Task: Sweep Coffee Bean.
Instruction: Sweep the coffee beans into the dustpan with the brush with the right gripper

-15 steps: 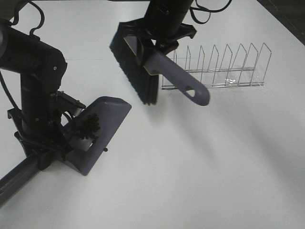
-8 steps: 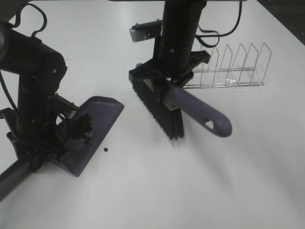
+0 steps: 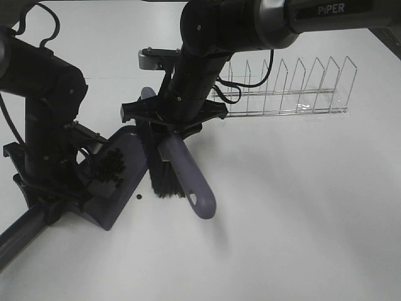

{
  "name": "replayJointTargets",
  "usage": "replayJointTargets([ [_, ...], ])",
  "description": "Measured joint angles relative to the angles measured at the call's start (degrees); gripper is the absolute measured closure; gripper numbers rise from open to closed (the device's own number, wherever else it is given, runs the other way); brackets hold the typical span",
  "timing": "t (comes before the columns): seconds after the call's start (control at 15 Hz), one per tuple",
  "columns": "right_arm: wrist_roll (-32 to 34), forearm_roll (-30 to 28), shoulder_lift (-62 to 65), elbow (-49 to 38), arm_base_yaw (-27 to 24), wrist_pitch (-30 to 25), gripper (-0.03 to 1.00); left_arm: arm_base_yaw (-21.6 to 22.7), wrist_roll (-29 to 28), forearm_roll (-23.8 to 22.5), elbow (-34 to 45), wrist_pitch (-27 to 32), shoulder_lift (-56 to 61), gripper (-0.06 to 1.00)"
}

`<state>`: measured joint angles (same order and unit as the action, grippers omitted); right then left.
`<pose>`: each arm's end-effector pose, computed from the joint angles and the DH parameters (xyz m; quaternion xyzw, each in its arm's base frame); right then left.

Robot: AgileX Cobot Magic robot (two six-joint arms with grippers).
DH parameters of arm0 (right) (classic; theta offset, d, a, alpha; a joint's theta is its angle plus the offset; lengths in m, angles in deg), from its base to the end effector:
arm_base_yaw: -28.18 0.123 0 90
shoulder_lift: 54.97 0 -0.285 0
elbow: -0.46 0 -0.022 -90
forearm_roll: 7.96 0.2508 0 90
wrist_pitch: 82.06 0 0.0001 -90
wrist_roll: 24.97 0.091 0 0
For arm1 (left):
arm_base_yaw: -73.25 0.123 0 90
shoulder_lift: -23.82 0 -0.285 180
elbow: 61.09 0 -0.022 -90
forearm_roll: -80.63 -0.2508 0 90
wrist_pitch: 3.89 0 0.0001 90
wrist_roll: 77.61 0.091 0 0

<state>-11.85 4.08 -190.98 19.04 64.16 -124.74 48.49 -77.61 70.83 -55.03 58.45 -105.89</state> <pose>0.3722 0.2861 0.1405 -0.1317 0.9727 0.1472 0.1216 0.3193 -0.1321 0.0922 -0.2608 -0.9501 -0.1005 0.1385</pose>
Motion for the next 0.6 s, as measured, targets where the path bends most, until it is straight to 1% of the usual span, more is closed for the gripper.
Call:
replayJointTargets([
  [0.07,0.00,4.76,-0.92,0.00,0.00,2.64,0.65,0.06,0.80,1.66,0.00,-0.17,0.00,0.59],
  [0.2,-0.74,9.34,-1.38,0.00,0.00,3.90,0.65,0.17,1.15,1.95,0.00,-0.17,0.00,0.59],
  [0.27,-2.12,12.32,-1.60,0.00,-0.11,4.81,0.65,0.17,1.26,1.95,0.00,-0.17,0.00,0.59],
  [0.4,-6.47,18.74,-1.78,-0.17,-1.60,5.10,0.65,0.17,1.55,1.89,0.00,-0.23,0.06,0.59],
  [0.47,-8.94,22.29,-1.26,-0.23,-3.15,4.70,0.65,0.17,1.78,1.60,0.00,-0.23,0.06,0.59],
  [0.53,-11.63,24.29,-0.17,-0.23,-4.64,4.07,0.65,0.17,2.12,1.15,0.00,-0.29,0.06,0.59],
  [0.6,-14.27,24.58,1.43,-0.23,-6.07,3.32,0.65,0.00,2.18,-0.34,0.00,-0.40,0.06,0.59],
])
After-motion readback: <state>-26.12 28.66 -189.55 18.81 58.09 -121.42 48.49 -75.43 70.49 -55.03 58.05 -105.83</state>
